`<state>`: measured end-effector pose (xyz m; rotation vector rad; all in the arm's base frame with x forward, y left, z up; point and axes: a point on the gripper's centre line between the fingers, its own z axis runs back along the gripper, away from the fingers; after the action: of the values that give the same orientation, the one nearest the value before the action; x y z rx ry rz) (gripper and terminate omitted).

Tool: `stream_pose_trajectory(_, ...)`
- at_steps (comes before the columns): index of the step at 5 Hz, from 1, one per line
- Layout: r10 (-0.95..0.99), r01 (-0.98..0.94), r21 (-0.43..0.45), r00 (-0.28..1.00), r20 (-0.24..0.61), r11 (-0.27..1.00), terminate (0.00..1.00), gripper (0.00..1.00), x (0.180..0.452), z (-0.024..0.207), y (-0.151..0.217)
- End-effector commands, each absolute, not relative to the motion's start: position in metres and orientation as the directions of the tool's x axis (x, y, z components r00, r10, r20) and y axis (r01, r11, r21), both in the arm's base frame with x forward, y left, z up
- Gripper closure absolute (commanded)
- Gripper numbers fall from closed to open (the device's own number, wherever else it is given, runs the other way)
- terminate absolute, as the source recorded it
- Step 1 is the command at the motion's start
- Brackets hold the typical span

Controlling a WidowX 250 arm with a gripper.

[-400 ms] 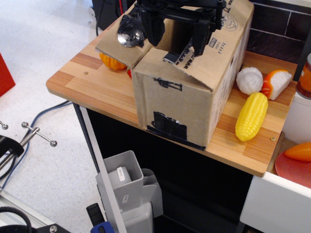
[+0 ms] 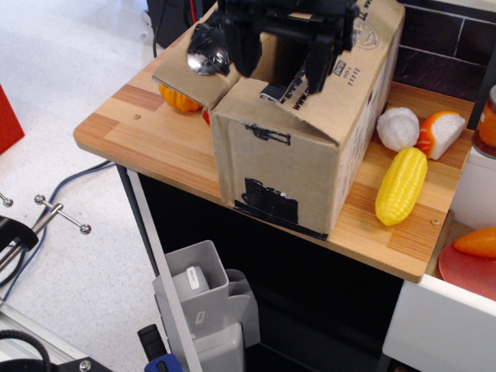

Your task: Open small4fbox flaps

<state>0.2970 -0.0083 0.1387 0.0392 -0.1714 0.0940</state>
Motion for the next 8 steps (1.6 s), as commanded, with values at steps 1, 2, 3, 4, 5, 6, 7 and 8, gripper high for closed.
stream_pose_trajectory(1,0.087,-0.109,0.101,0.976,0.201,0.989,0.0,0.0,0.295,0.17,0.005)
stream_pose_trajectory(2,0.08,-0.103,0.105,0.975,0.208,0.989,0.0,0.0,0.292,0.165,0.016)
stream_pose_trajectory(3,0.081,-0.102,0.091,0.975,0.209,0.991,0.0,0.0,0.291,0.153,0.02)
stream_pose_trajectory(4,0.084,-0.098,0.064,0.976,0.199,0.993,0.0,0.0,0.288,0.139,0.03)
stream_pose_trajectory(5,0.087,-0.098,0.046,0.978,0.189,0.994,0.0,0.0,0.287,0.132,0.033)
stream_pose_trajectory(6,0.093,-0.093,-0.01,0.978,0.185,0.996,0.0,0.0,0.291,0.13,0.025)
stream_pose_trajectory(7,0.086,-0.077,-0.054,0.978,0.192,0.996,0.0,0.0,0.296,0.134,0.008)
stream_pose_trajectory(8,0.07,-0.059,-0.06,0.976,0.206,0.996,0.0,0.0,0.302,0.144,-0.009)
